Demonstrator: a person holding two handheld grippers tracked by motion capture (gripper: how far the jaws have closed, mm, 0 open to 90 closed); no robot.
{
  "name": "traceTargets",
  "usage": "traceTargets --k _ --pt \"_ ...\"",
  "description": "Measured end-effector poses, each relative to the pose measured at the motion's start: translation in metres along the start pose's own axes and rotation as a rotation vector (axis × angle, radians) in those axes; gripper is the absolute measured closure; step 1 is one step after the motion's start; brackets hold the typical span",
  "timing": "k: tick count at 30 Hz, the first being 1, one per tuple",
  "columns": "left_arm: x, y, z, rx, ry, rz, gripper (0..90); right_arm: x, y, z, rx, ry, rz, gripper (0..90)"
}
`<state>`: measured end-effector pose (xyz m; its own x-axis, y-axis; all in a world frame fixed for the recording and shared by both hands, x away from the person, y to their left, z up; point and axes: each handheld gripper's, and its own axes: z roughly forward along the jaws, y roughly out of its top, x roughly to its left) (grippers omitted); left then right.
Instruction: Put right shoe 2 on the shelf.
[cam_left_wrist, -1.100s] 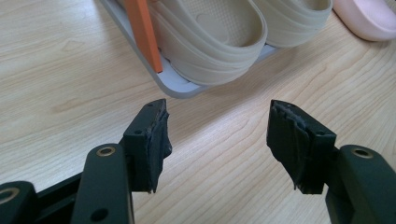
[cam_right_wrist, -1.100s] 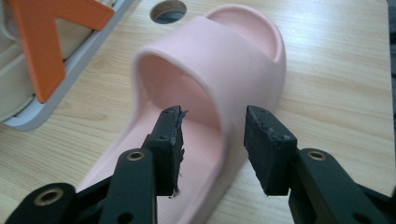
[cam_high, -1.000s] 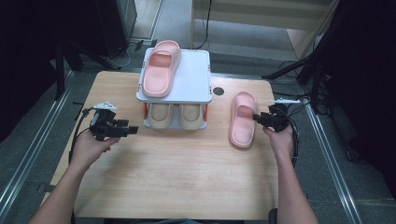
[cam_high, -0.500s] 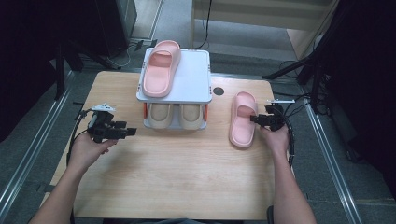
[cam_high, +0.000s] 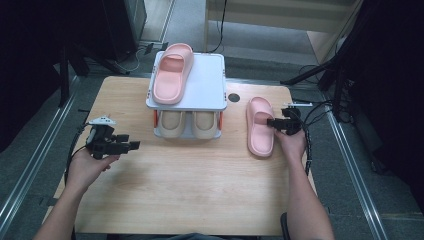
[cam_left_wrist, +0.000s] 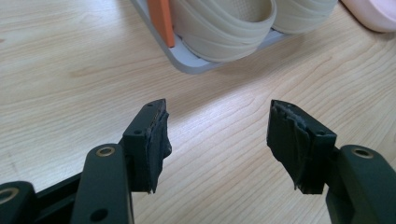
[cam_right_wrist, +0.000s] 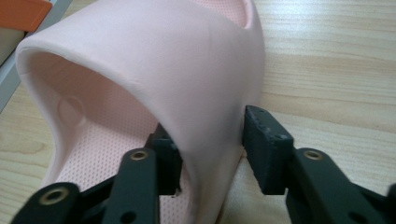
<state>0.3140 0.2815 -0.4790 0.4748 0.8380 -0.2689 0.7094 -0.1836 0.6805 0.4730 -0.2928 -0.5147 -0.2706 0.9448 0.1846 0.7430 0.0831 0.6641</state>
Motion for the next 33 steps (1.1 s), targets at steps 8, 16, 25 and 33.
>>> traceTargets --k 8,16,25,33 --pt "0.001 -0.004 -0.004 -0.008 0.013 -0.011 38.7 0.003 0.005 0.003 -0.004 -0.012 -0.008 71.2" --pt "0.001 -0.005 -0.002 -0.001 0.012 -0.008 38.6 0.003 0.009 0.002 0.010 0.006 0.041 81.1" --pt "-0.002 -0.004 0.000 0.004 0.004 0.000 38.7 0.006 0.017 -0.003 0.033 -0.007 0.055 83.1" --pt "-0.003 0.000 0.006 0.014 -0.013 0.009 38.7 0.017 0.033 -0.017 0.027 -0.047 0.028 83.0"
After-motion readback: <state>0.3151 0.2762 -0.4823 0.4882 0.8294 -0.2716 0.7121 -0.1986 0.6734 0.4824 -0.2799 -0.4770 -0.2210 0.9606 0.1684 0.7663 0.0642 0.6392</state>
